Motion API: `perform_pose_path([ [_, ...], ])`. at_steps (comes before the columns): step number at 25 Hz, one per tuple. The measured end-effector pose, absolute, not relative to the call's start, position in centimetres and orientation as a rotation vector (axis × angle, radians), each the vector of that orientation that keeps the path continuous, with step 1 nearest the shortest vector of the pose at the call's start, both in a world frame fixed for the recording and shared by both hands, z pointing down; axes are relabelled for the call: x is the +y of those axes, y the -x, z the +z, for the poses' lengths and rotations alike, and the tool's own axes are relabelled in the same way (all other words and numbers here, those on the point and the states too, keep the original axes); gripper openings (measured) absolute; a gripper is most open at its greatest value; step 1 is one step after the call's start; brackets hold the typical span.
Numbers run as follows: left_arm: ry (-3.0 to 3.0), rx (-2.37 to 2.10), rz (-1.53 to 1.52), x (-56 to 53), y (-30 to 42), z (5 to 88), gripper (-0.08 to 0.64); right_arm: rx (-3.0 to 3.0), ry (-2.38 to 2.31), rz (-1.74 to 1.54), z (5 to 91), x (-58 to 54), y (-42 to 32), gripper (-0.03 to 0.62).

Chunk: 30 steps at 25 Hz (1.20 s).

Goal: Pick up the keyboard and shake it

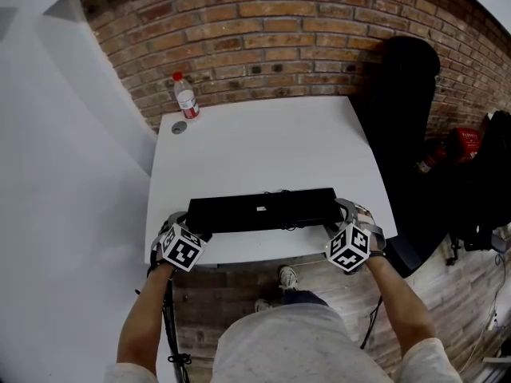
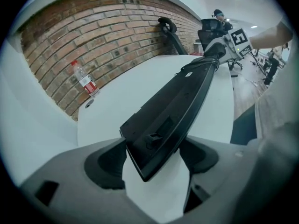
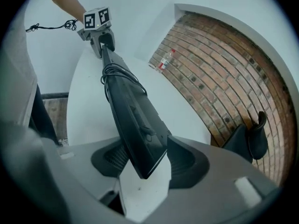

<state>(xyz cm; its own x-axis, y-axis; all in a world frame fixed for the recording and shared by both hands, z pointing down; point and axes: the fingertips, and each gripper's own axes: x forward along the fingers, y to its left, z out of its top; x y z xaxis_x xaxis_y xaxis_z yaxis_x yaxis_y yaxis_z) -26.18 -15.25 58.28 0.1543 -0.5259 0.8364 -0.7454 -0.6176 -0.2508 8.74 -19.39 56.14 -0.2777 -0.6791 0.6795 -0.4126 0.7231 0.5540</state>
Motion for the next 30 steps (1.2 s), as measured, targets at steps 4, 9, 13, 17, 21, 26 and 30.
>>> perform_pose_path([
  [4,-2.204,-1.203,1.501,-14.6,26.1,58.7,0.36,-1.875,-0.78,-0.369,56.7,-18.9,-8.9,0.249],
  [9,-2.193,-1.182,1.529,-14.4,26.1,58.9,0.362,-1.854,-0.734,-0.369,57.0,-18.6,-8.9,0.256],
  [13,-2.189,-1.125,1.564,-14.2,26.1,59.2,0.365,-1.848,-0.663,-0.339,57.3,-18.1,-8.9,0.274],
  [17,-2.21,-1.025,1.533,-13.6,25.1,59.0,0.364,-1.831,-0.593,-0.334,57.9,-17.2,-8.8,0.305],
  [21,-2.229,-1.003,1.497,-13.3,24.3,59.0,0.364,-1.822,-0.601,-0.342,58.0,-16.9,-8.7,0.287],
  [26,-2.236,-0.99,1.491,-12.4,23.8,59.4,0.364,-1.823,-0.601,-0.313,57.9,-16.2,-9.0,0.284],
  [30,-2.252,-1.004,1.467,-12.0,23.5,59.4,0.364,-1.856,-0.65,-0.279,57.0,-15.8,-8.9,0.284],
])
